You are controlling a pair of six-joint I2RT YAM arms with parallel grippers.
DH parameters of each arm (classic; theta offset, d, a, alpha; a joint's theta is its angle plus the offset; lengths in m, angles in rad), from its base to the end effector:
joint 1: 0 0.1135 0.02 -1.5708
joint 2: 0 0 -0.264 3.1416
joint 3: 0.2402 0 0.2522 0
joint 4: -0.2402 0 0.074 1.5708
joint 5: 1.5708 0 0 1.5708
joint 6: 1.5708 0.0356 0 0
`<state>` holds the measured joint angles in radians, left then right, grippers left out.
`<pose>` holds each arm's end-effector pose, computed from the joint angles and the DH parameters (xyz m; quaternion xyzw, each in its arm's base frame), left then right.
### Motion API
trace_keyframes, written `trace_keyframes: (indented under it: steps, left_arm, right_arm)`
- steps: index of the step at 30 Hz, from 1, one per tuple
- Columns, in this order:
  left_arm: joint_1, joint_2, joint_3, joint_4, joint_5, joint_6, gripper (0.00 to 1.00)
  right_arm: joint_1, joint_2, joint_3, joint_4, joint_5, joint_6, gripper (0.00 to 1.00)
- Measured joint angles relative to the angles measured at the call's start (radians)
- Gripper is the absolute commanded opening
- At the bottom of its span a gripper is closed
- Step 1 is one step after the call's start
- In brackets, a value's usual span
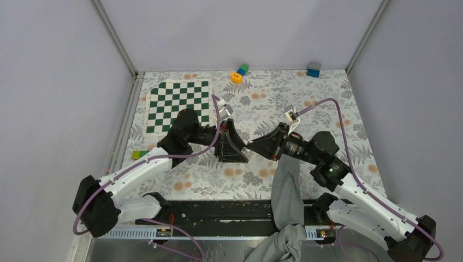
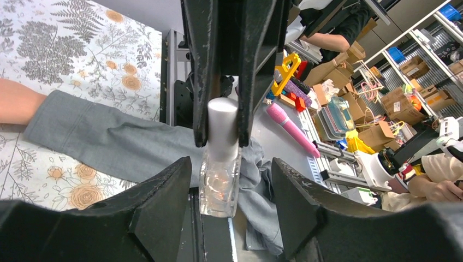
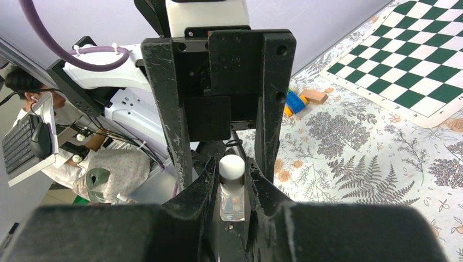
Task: Paint the nails
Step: Unscrew the nail polish bottle.
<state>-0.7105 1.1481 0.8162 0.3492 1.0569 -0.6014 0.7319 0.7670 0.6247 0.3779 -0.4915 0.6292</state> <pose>0.1726 -0.1894 0.3328 0.3921 0.5848 -0.6557 0.2725 0.1252 0.1351 0.3460 -0.2216 0.5899 0.5964 0.4973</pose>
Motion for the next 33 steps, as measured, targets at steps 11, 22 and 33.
trace_keyframes:
  steps: [11,22,33]
  left_arm:
    - [0.0,0.013,0.0,-0.043,0.004,0.024,0.2]
    - [0.0,0.013,0.0,-0.043,0.011,0.035,0.0]
    - [-0.001,-0.102,0.055,-0.334,-0.25,0.282,0.0]
  right_arm:
    - [0.0,-0.001,0.0,0.003,0.003,0.001,0.0]
    - [0.001,0.003,0.0,0.004,0.005,0.012,0.86]
    - [0.002,-0.02,0.0,-0.064,0.142,0.019,0.87]
